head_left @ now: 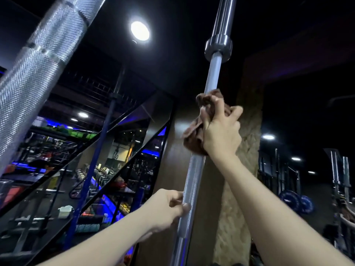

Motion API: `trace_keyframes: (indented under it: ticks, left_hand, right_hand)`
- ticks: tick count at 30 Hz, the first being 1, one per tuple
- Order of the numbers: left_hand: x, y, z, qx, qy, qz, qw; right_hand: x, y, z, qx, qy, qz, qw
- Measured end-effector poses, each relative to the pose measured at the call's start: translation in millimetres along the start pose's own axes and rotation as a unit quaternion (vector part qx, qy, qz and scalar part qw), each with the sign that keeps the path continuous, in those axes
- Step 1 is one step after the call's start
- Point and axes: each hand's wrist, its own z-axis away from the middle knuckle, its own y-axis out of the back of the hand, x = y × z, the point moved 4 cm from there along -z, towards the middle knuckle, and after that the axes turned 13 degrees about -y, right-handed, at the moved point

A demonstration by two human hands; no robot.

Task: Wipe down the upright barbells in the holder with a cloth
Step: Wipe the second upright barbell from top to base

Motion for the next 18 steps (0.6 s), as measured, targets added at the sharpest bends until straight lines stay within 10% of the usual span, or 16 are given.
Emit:
trace_keyframes:
  ticks: [18]
  left_hand:
    - [-5.7,3.1,-0.2,0.024,0.011,0.022,0.999]
  right_hand:
    - [-17.5,-17.4,-5.4,0.1,0.044,-0.003,0.994]
